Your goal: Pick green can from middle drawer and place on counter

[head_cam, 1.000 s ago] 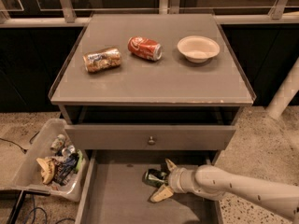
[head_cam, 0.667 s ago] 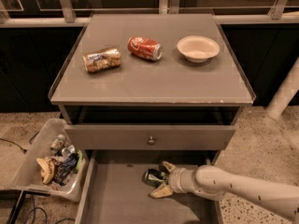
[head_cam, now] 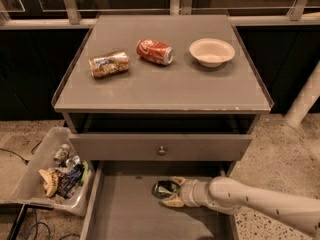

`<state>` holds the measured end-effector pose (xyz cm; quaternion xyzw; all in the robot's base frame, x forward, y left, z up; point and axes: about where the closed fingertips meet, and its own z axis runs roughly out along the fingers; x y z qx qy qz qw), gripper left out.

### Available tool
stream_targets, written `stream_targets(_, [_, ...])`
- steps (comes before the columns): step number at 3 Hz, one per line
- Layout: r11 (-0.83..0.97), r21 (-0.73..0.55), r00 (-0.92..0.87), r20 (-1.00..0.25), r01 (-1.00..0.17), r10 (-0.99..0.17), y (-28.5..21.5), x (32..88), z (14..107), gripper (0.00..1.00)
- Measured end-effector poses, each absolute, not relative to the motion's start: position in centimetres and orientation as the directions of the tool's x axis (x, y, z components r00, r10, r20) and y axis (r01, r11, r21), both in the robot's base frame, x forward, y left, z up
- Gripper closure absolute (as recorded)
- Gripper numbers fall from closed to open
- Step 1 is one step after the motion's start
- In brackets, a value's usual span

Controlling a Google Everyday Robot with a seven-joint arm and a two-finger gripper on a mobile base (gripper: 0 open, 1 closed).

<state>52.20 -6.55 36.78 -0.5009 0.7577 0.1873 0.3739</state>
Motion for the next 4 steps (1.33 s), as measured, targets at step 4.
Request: stream_targets(4, [0.440,-0.117,-0.203,-0.763,-0.890,-0.614,-8.5,51.2,38.8,1.00])
